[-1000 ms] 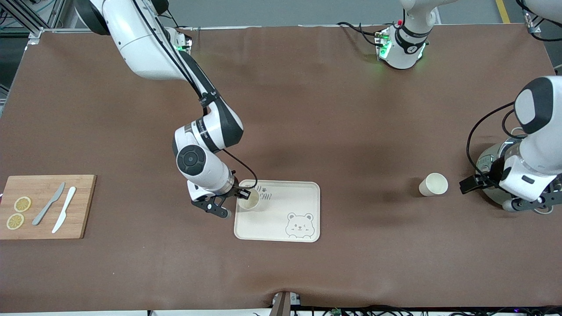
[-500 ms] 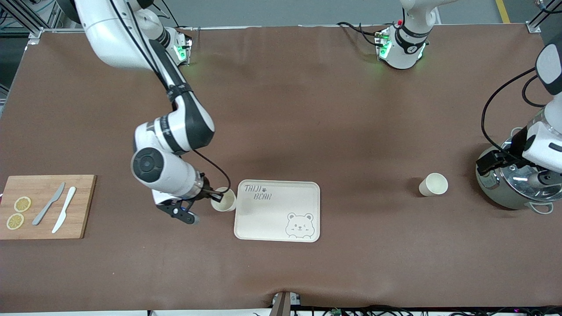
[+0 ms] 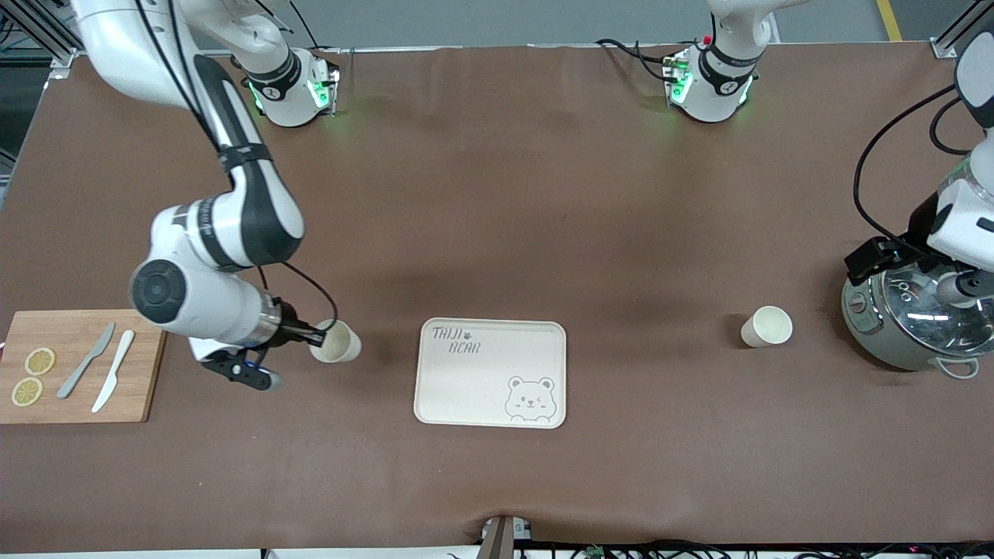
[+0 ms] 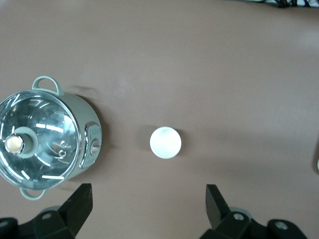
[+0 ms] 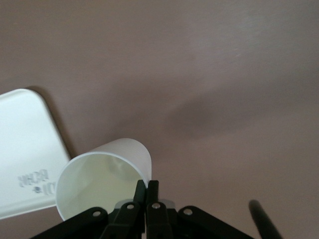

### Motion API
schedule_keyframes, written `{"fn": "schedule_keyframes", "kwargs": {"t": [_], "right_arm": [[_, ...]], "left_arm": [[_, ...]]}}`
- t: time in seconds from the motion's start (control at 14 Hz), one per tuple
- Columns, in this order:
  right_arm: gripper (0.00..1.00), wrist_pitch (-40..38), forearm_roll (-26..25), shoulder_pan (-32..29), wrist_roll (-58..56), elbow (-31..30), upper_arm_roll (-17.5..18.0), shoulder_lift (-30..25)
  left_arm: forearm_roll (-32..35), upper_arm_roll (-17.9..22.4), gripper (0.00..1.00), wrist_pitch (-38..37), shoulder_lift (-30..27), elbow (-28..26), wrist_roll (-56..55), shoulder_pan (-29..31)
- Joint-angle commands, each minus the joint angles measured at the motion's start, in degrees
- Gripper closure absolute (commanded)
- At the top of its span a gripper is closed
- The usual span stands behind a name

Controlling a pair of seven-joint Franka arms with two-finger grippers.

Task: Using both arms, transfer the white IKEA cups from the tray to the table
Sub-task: 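Carry the cup toward the cutting board with the right gripper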

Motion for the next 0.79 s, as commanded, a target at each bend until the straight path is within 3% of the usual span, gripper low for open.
{"fn": "schedule_keyframes", "kwargs": {"t": [0.0,0.14,0.36,0.57,0.71], "right_arm": [[1.0,1.5,0.03,-4.71,-7.6,-10.07,0.93,-7.73],[1.0,2.82,-1.71,-6.89,-10.24,-14.99,0.92,-11.16],[1.0,5.45,-2.96,-12.6,-19.71,-18.96,0.93,-12.23],[1.0,13.96,-2.96,-17.97,-31.23,-24.75,1.01,-11.79],[1.0,15.82,-2.96,-18.51,-32.49,-26.96,1.01,-11.62]], "left_arm": [[0.93,-0.67,0.0,-3.5,-3.84,-0.5,-0.08,0.22],[0.84,0.29,0.0,-5.78,-5.68,-0.59,0.62,-2.14],[-0.73,14.84,0.0,-7.19,-8.15,-1.55,5.26,-15.74],[-3.02,22.85,0.0,-7.37,-12.1,-5.06,9.57,-21.82],[-3.63,23.67,0.0,-7.98,-13.42,-5.69,11.6,-21.85]]}}
